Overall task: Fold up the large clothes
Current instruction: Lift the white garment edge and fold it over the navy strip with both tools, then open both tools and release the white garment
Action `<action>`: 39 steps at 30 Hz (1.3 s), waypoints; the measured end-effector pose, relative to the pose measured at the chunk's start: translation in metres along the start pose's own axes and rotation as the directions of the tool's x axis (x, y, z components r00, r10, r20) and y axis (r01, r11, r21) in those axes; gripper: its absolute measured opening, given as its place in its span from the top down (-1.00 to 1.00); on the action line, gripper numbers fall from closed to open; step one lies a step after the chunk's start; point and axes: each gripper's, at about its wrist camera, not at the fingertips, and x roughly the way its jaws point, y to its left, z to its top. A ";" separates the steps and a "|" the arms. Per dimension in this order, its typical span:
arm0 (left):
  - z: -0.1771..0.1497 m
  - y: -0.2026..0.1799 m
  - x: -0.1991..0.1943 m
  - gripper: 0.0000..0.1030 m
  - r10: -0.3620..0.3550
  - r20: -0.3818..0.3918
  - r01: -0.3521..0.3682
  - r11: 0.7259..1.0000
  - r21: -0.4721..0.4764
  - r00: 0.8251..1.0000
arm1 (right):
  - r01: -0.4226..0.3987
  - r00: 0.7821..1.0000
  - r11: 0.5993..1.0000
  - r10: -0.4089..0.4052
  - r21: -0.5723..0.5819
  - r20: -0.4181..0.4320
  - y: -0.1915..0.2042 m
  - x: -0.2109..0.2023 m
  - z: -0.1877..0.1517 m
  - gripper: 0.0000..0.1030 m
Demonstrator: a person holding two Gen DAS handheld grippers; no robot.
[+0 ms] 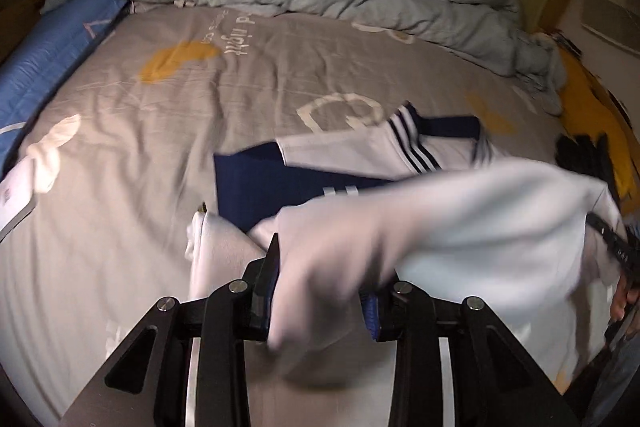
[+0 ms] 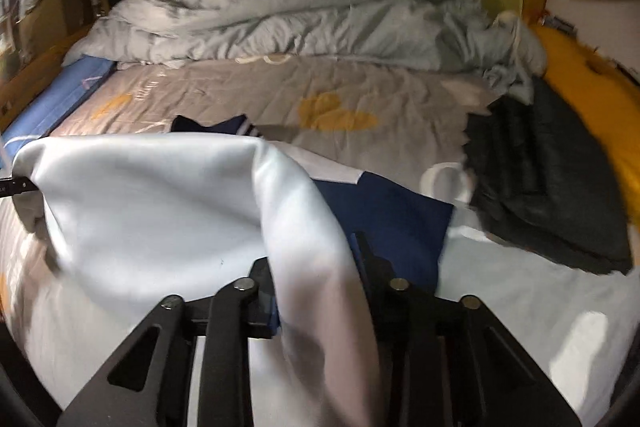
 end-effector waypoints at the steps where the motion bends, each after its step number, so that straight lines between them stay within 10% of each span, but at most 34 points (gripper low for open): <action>1: 0.010 0.005 0.014 0.33 -0.005 -0.022 0.004 1.000 -0.027 1.000 | 0.010 1.000 1.000 -0.010 0.001 -0.011 0.000 0.013 0.005 0.54; 7: 0.027 0.023 0.065 0.32 -0.042 -0.097 0.032 0.994 -0.104 0.994 | -0.043 0.994 0.998 0.048 0.054 -0.098 -0.023 0.080 0.021 0.36; 10: 0.022 0.020 0.051 0.21 -0.084 0.053 0.085 0.996 -0.018 0.995 | -0.019 0.996 0.997 0.026 0.073 -0.087 -0.036 0.085 0.015 -0.21; 15: -0.001 0.030 0.007 -0.60 -0.071 0.272 0.076 0.997 -0.007 0.960 | 0.012 1.000 0.997 -0.010 0.072 -0.019 -0.054 0.049 0.019 -0.36; 18: -0.012 0.038 -0.018 -0.63 -0.069 0.327 0.075 0.997 -0.005 0.942 | 0.029 0.995 0.995 -0.037 0.096 0.088 -0.063 0.013 0.016 -0.66; 29: -0.016 0.065 0.014 -0.71 -0.181 0.197 0.202 0.975 -0.096 0.964 | -0.135 0.987 0.941 0.100 0.310 0.128 -0.107 -0.013 -0.027 -0.69; 30: -0.016 0.064 0.024 -0.69 -0.193 0.171 0.209 0.974 -0.086 0.966 | -0.174 0.984 0.933 0.152 0.314 0.093 -0.108 0.000 -0.030 -0.68; 31: -0.018 0.063 0.030 -0.25 -0.191 0.166 0.205 0.976 -0.070 0.967 | -0.196 0.980 0.927 0.189 0.318 0.055 -0.107 0.014 -0.032 -0.33; 32: -0.020 0.061 0.034 0.07 -0.182 0.177 0.193 0.980 -0.047 0.967 | -0.190 0.981 0.929 0.193 0.318 0.021 -0.105 0.025 -0.033 0.55; 33: -0.021 0.057 0.035 0.46 -0.214 0.173 0.221 0.975 -0.021 0.961 | -0.181 0.982 0.935 0.189 0.304 0.001 -0.102 0.033 -0.032 0.72; 36: -0.023 0.050 0.011 0.77 -0.221 0.260 0.220 0.975 0.032 0.940 | -0.124 0.986 0.968 0.096 0.218 0.133 -0.088 0.017 -0.012 0.90; 39: -0.018 0.045 -0.030 0.79 -0.175 0.387 0.165 0.985 0.059 0.905 | -0.117 0.946 0.975 0.052 0.189 0.319 -0.079 -0.027 0.011 0.97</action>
